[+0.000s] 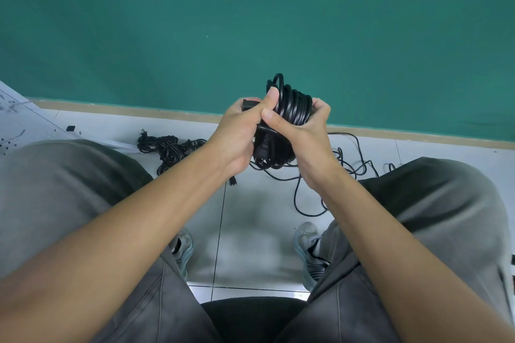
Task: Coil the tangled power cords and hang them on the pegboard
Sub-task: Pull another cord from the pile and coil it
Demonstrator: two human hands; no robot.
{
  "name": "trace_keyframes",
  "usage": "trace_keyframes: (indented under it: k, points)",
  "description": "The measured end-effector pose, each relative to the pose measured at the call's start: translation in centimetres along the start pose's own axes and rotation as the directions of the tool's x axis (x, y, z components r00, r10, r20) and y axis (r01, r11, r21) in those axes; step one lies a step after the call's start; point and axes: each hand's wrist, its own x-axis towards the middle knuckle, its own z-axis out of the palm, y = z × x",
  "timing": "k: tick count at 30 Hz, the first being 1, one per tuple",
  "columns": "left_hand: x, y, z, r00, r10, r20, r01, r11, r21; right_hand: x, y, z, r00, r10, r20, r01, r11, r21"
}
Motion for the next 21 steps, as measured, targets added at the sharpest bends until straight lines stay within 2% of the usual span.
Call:
trace_keyframes:
  k: [3,8,14,19,21]
  points:
    - [-0.2,-0.1,-0.1,1.0,-0.005,0.027,0.005,1.0,0.013,0.3,0.1,-0.7,0.999,0.013,0.035,-0.014,1.0,0.016]
    - [-0.5,0.1,0.0,0.998,-0.026,0.053,0.025,1.0,0.012,0.8,0.0,-1.1,0.999,0.018,-0.03,-0.018,1.0,-0.012]
    - [-0.2,0.3,-0.6,0.996,-0.063,0.063,0.06,0.997,0.038,0.4,0.0,-1.0,0.999,0.005,0.054,-0.001,0.998,-0.069]
    - [0.3,-0.4,-0.4,0.999,-0.02,0.026,0.018,0.996,0.082,0.8,0.4,-0.9,0.999,0.007,-0.054,-0.013,0.994,-0.112]
    - [0.8,-0.6,-0.5,0.999,0.04,0.007,-0.04,0.975,0.216,1.0,0.4,-1.3,0.997,0.011,-0.073,-0.019,0.993,-0.118]
